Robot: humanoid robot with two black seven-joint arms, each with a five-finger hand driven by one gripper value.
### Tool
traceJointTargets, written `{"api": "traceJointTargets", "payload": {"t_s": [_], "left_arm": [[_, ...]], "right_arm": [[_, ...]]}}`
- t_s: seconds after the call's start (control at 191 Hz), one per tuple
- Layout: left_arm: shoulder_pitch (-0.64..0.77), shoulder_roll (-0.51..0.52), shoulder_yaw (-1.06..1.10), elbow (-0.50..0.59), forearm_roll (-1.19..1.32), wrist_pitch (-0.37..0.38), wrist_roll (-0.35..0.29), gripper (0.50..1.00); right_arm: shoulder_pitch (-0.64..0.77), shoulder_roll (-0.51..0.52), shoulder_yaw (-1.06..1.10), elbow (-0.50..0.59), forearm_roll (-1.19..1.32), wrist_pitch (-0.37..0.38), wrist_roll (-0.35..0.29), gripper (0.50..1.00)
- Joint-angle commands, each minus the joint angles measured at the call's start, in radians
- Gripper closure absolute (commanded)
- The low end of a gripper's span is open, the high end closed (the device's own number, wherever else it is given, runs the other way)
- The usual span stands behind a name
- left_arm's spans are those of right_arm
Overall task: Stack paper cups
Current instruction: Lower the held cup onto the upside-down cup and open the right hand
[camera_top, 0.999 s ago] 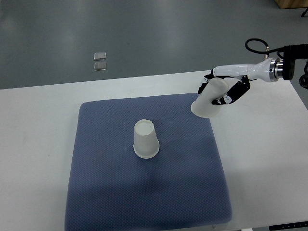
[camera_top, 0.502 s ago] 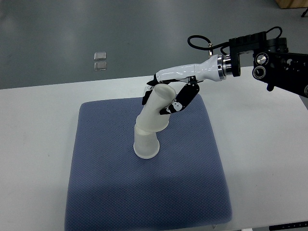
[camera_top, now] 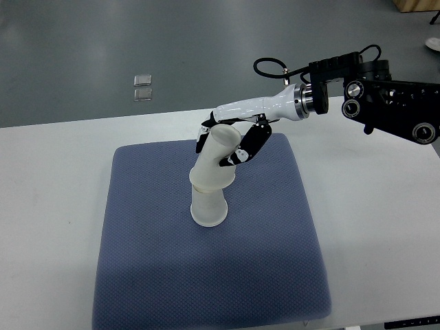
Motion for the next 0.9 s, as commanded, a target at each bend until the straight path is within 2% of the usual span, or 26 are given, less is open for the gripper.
{"api": "traceJointTargets", "payload": {"t_s": [0.0, 0.308, 0.366, 0.502, 0.575, 0.606, 0.612, 0.617, 0.622, 0.627, 0.633, 0.643, 0.894], "left_arm": [[0.0, 0.0, 0.0, -0.001, 0.0, 0.0, 0.0, 0.5], [0.0, 0.0, 0.0, -0.001, 0.0, 0.0, 0.0, 0.5], [0.0, 0.0, 0.0, -0.001, 0.0, 0.0, 0.0, 0.5], [0.0, 0.0, 0.0, -0.001, 0.0, 0.0, 0.0, 0.5], [-0.001, 0.0, 0.0, 0.001, 0.0, 0.0, 0.0, 0.5], [0.0, 0.0, 0.0, 0.001, 0.0, 0.0, 0.0, 0.5], [-0.001, 0.0, 0.001, 0.001, 0.0, 0.0, 0.0, 0.5], [-0.001, 0.0, 0.001, 0.001, 0.0, 0.0, 0.0, 0.5], [0.0, 0.0, 0.0, 0.001, 0.0, 0.0, 0.0, 0.5], [0.0, 0.0, 0.0, 0.001, 0.0, 0.0, 0.0, 0.5], [0.0, 0.0, 0.0, 0.001, 0.0, 0.0, 0.0, 0.5], [0.0, 0.0, 0.0, -0.001, 0.0, 0.0, 0.0, 0.5], [0.0, 0.0, 0.0, -0.001, 0.0, 0.0, 0.0, 0.5]], "right_arm": [[-0.004, 0.033, -0.001, 0.0, -0.001, 0.001, -0.001, 0.863], [-0.023, 0.067, 0.0, -0.034, -0.005, -0.013, -0.001, 0.852], [-0.035, 0.067, -0.001, -0.043, -0.005, -0.041, -0.002, 0.805], [-0.041, 0.071, -0.003, -0.043, -0.024, -0.053, -0.002, 0.775], [-0.041, 0.074, -0.005, -0.043, -0.027, -0.053, -0.002, 0.726], [-0.041, 0.077, -0.006, -0.043, -0.028, -0.05, -0.002, 0.685], [-0.041, 0.079, -0.008, -0.043, -0.028, -0.047, -0.002, 0.661], [-0.041, 0.079, -0.008, -0.043, -0.028, -0.047, -0.002, 0.66], [-0.041, 0.079, -0.009, -0.043, -0.028, -0.045, -0.002, 0.63], [-0.041, 0.079, -0.009, -0.043, -0.028, -0.045, -0.002, 0.63], [-0.041, 0.079, -0.012, -0.043, -0.03, -0.044, -0.002, 0.595], [-0.041, 0.079, -0.014, -0.043, -0.03, -0.042, -0.002, 0.579], [-0.039, 0.07, -0.011, -0.046, -0.01, -0.053, -0.001, 0.572]]}}
